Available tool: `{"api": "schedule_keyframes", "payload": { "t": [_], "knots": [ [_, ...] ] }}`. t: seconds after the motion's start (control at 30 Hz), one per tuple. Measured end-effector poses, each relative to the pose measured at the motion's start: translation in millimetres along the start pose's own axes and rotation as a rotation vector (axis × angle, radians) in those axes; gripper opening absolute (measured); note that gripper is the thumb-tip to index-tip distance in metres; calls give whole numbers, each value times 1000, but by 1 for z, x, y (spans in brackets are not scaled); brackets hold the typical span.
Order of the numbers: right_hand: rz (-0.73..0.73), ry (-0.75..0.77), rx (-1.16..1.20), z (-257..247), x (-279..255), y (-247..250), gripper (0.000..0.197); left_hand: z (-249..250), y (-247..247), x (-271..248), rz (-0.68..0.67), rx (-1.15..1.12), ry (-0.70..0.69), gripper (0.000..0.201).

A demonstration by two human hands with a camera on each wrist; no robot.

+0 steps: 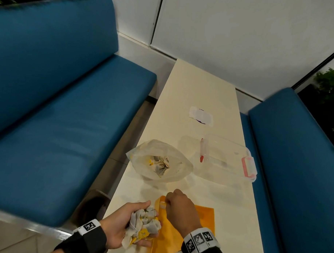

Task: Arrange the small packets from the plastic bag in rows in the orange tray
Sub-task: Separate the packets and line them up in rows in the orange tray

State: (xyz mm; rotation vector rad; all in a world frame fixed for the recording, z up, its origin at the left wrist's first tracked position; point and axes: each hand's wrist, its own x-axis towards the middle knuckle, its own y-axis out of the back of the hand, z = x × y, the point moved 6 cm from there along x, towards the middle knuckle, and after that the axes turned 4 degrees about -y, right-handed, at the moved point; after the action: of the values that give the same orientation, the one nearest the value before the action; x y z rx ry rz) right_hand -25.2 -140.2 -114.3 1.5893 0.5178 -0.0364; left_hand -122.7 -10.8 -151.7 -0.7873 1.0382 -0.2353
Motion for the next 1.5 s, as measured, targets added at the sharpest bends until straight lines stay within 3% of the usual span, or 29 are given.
{"api": "schedule_keyframes", "payload": {
  "t": [0.93,1.37,1.5],
  "knots": [
    [113,-6,91,-3,7,-10,12,-3,1,-3,-40,-16,2,51],
    [211,5,366,12,-4,11,11,4,7,6,11,-64,-93,58],
    [250,86,479,4,-14,29,12,18,7,10,19,-142,-170,58]
  ]
}}
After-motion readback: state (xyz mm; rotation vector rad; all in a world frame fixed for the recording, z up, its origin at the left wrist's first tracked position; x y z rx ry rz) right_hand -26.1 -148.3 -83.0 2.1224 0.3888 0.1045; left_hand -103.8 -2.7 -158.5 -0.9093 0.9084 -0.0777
